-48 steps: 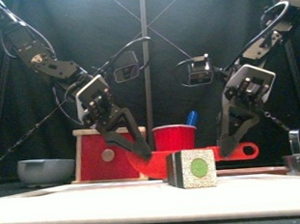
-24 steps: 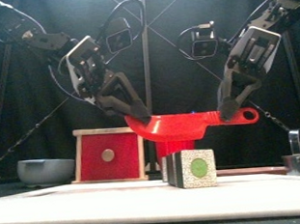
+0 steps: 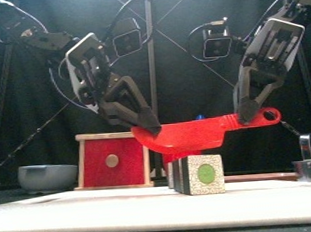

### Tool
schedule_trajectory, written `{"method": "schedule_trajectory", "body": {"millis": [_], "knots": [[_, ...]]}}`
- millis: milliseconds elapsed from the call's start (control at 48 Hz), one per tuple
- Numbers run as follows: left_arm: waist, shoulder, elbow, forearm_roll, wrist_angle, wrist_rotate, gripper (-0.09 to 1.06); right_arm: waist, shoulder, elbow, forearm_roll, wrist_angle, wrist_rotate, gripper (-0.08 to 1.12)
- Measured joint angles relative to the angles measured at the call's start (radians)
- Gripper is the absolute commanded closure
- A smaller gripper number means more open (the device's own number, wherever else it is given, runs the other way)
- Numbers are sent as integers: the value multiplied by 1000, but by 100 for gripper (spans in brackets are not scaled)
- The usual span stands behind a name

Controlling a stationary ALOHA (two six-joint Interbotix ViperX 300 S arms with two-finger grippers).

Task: Place sushi on board then cut the sushi with the knife then place the pieces on the plate
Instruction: Cut the sushi into 4 pieces

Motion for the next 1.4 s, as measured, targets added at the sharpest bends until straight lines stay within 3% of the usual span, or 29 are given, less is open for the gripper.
{"method": "schedule_trajectory", "body": {"millis": [708,1021,1396], "knots": [[-3,26,-3,-5,0,2,56,2,46,5,6,-6,0,76],[-3,74,-9,-6,-6,2,56,14,121,6,23,-26,0,76],[-14,104,-15,-35,-5,2,56,48,170,0,57,-40,2,76]]}}
